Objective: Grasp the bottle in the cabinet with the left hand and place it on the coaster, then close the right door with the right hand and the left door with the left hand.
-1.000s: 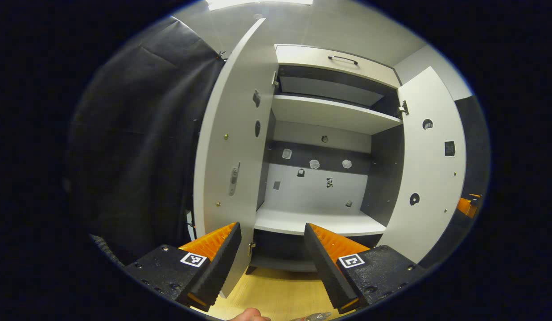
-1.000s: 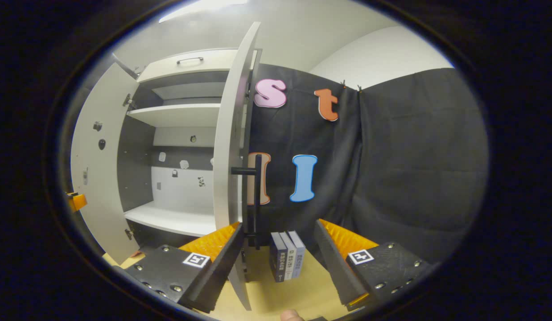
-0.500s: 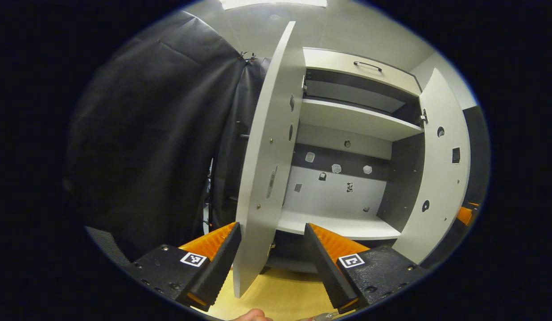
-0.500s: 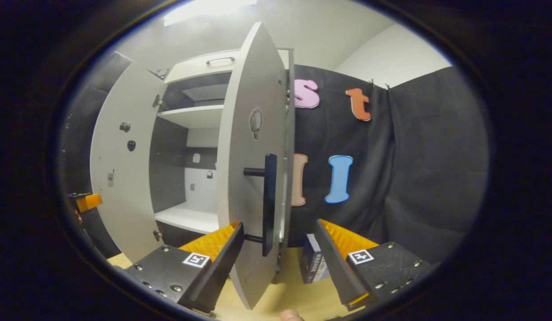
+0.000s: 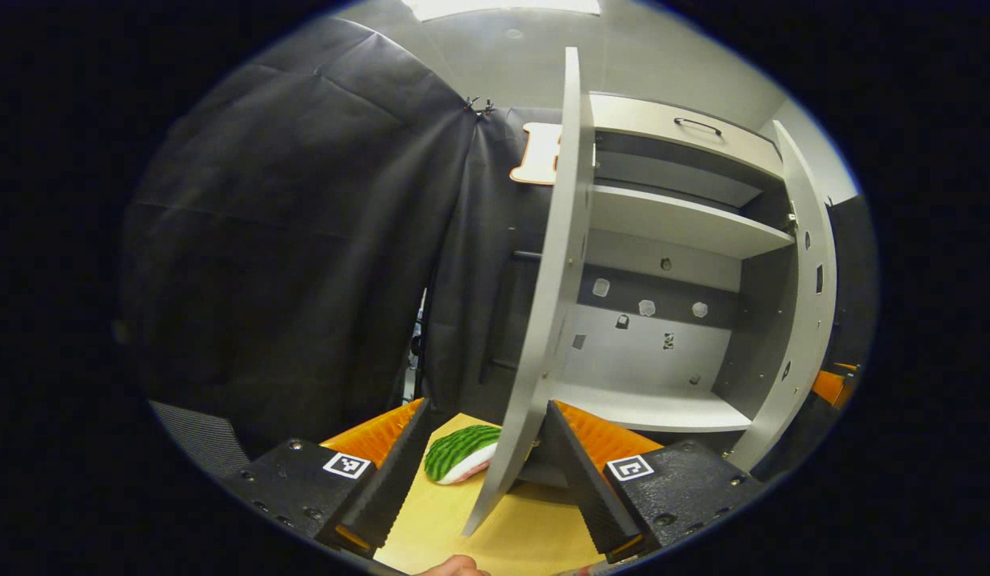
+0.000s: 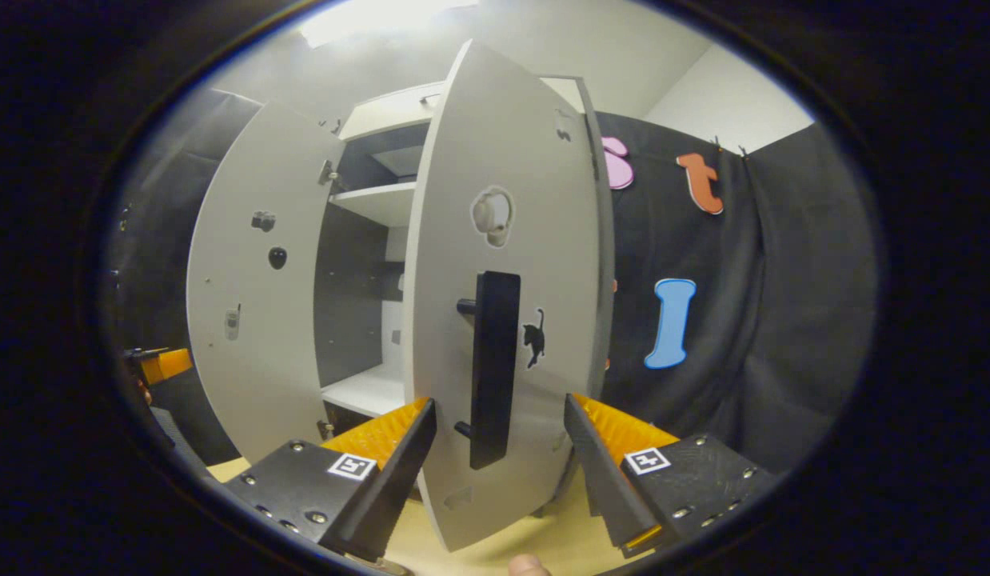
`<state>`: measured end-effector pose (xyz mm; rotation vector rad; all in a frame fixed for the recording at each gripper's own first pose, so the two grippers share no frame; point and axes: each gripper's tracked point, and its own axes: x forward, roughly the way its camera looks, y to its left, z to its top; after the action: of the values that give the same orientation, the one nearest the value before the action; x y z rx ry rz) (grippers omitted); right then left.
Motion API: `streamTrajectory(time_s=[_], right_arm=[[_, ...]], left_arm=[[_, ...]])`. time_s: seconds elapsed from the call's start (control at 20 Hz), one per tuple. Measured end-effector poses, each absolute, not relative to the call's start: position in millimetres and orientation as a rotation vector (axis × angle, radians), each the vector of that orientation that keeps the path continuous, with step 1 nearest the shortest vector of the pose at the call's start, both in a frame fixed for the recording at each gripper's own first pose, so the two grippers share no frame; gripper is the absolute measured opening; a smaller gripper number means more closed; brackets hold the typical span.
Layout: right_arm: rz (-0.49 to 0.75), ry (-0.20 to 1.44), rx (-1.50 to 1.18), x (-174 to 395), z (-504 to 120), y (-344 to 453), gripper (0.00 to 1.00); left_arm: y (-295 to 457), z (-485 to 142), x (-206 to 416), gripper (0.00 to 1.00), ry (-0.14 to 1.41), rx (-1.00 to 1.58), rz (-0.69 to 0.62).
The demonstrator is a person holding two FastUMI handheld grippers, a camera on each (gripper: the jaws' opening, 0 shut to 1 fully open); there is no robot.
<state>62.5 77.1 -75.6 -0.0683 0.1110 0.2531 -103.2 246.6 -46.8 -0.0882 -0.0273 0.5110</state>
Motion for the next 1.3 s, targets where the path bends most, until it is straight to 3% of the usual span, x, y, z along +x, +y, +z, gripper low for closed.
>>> streamTrajectory(time_s=[0.4, 0.45, 0.5, 0.6, 0.7, 0.95, 1.0, 1.3], right_arm=[[0.296, 0.090, -0.098, 64, -76, 112, 0.97], [0.293, 0.091, -0.097, 64, -76, 113, 0.93], [0.290, 0.091, -0.097, 63, -77, 114, 0.97], [0.281, 0.092, -0.099, 65, -77, 115, 0.93], [0.269, 0.092, -0.101, 64, -78, 114, 0.97], [0.244, 0.095, -0.100, 61, -80, 111, 0.93], [0.240, 0.094, -0.100, 61, -80, 110, 0.97], [0.225, 0.099, -0.101, 59, -83, 110, 0.97]], left_arm=[[269, -52, -109, 0.92, -0.010, -0.106, 0.551], [271, -54, -108, 0.92, -0.007, -0.108, 0.551], [273, -56, -106, 0.92, -0.005, -0.110, 0.550], [278, -60, -103, 0.92, 0.000, -0.115, 0.546], [282, -62, -98, 0.92, 0.005, -0.118, 0.538], [284, -67, -93, 0.92, 0.022, -0.121, 0.522], [285, -67, -92, 0.92, 0.024, -0.122, 0.518], [288, -75, -85, 0.92, 0.048, -0.131, 0.510]])
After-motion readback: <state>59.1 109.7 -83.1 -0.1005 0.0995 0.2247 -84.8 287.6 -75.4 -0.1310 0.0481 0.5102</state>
